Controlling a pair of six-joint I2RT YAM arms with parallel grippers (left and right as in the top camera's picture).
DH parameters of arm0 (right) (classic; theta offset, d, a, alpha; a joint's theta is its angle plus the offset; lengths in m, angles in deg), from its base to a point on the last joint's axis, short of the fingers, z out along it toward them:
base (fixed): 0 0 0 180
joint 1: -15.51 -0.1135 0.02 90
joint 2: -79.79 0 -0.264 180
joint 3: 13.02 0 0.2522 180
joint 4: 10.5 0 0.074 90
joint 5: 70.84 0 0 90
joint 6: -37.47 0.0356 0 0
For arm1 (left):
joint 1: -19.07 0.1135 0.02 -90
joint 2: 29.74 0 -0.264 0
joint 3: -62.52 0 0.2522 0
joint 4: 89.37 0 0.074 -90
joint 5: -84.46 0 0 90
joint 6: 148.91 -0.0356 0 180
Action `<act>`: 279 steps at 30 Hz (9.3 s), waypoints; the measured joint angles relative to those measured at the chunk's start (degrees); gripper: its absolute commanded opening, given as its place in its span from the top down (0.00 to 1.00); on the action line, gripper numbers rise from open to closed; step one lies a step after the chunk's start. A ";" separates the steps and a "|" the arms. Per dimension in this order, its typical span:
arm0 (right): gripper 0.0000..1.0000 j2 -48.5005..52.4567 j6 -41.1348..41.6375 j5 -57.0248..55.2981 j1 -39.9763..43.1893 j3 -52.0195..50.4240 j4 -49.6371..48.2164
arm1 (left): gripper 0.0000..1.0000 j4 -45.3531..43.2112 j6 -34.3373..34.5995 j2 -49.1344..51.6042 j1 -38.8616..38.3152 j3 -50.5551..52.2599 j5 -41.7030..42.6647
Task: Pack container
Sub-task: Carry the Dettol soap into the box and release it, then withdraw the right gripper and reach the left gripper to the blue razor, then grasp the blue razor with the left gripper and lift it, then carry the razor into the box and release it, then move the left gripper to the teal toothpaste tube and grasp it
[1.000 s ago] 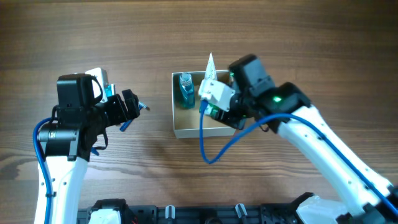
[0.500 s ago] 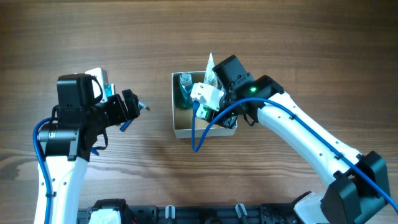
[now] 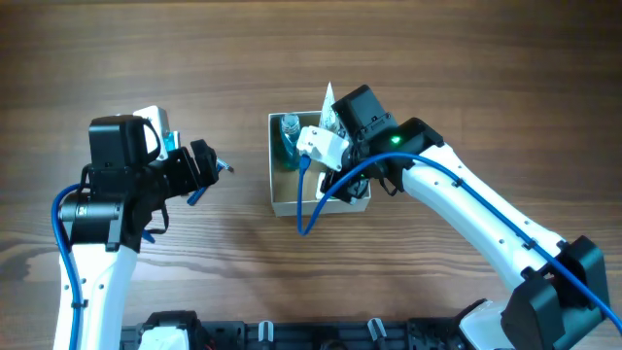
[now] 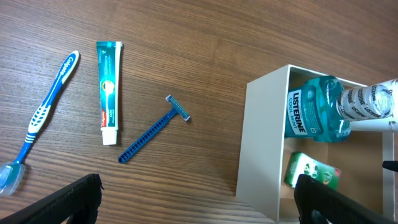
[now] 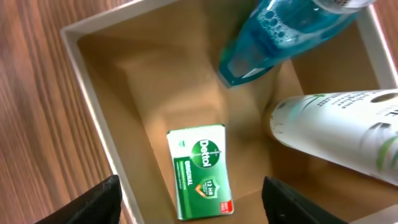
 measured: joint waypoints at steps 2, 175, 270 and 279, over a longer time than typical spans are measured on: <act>0.34 -0.04 2.27 -0.39 0.00 0.00 -0.04 | 0.00 0.00 0.02 0.00 0.00 0.00 0.00; 0.00 -16.48 65.77 -7.80 55.25 -8.85 10.27 | 0.44 -15.65 -41.92 25.83 -40.96 -4.11 -10.75; 0.00 -16.48 62.14 -7.61 55.25 -8.87 10.25 | 0.85 -10.95 -21.84 46.64 6.62 -6.10 -5.22; 0.00 -16.48 62.14 -7.61 55.25 -8.87 10.25 | 0.91 -10.73 -21.68 46.62 6.62 -6.25 -5.22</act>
